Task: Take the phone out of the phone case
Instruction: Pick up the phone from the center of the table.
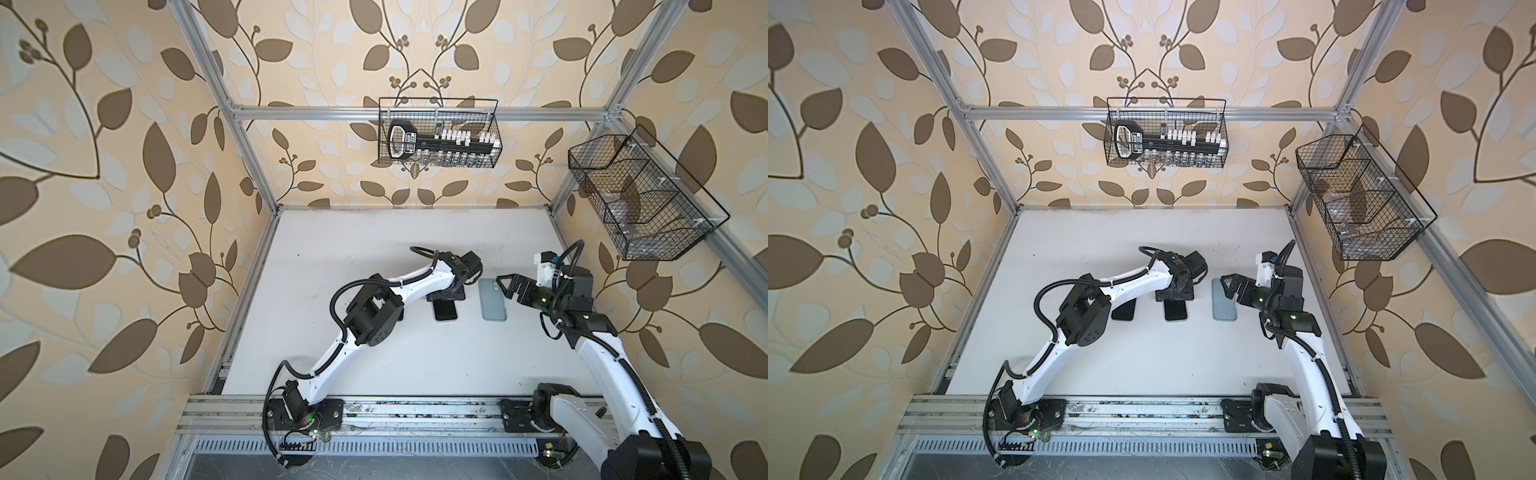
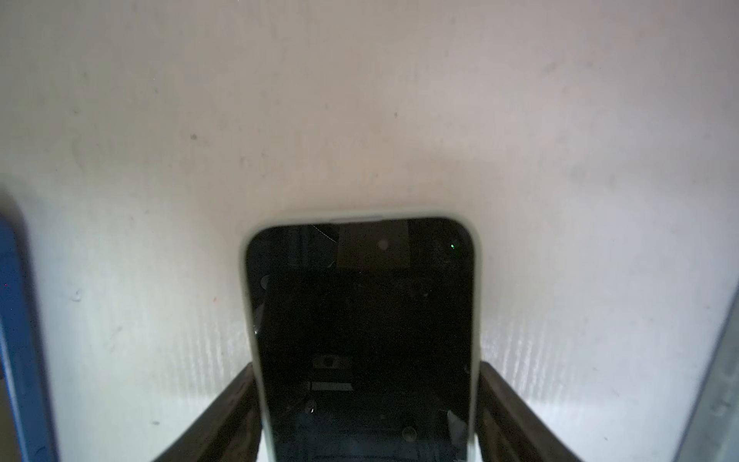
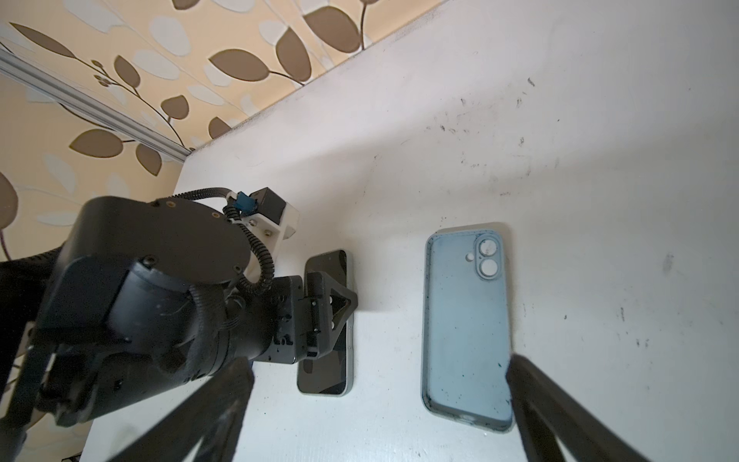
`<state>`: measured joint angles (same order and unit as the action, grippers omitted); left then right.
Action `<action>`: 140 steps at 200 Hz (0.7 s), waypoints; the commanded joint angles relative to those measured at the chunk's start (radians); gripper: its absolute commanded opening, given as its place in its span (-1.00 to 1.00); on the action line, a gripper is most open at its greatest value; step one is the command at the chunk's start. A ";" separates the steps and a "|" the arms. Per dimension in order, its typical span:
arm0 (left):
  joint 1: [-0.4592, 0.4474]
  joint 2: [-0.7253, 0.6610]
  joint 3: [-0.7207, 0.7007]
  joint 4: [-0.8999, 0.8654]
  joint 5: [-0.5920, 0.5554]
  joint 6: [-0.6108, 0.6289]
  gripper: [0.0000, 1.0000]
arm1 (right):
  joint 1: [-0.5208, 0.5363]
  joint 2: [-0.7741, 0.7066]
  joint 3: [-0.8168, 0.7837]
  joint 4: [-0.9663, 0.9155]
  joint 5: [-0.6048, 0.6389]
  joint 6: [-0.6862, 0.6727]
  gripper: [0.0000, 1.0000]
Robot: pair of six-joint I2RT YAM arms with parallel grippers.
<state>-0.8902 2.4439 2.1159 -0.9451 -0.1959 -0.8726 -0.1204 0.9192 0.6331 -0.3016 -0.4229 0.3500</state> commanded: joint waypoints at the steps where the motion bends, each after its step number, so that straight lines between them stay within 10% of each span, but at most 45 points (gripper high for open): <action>1: 0.000 -0.020 -0.044 -0.015 -0.008 -0.008 -0.17 | -0.004 -0.006 -0.012 0.011 -0.019 -0.014 1.00; 140: 0.003 -0.163 -0.036 -0.047 -0.025 0.026 -0.28 | 0.012 -0.015 -0.027 0.012 -0.049 0.012 1.00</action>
<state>-0.8898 2.3970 2.0720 -0.9558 -0.1928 -0.8627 -0.1158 0.9161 0.6319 -0.3008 -0.4339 0.3550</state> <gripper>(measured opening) 0.759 0.998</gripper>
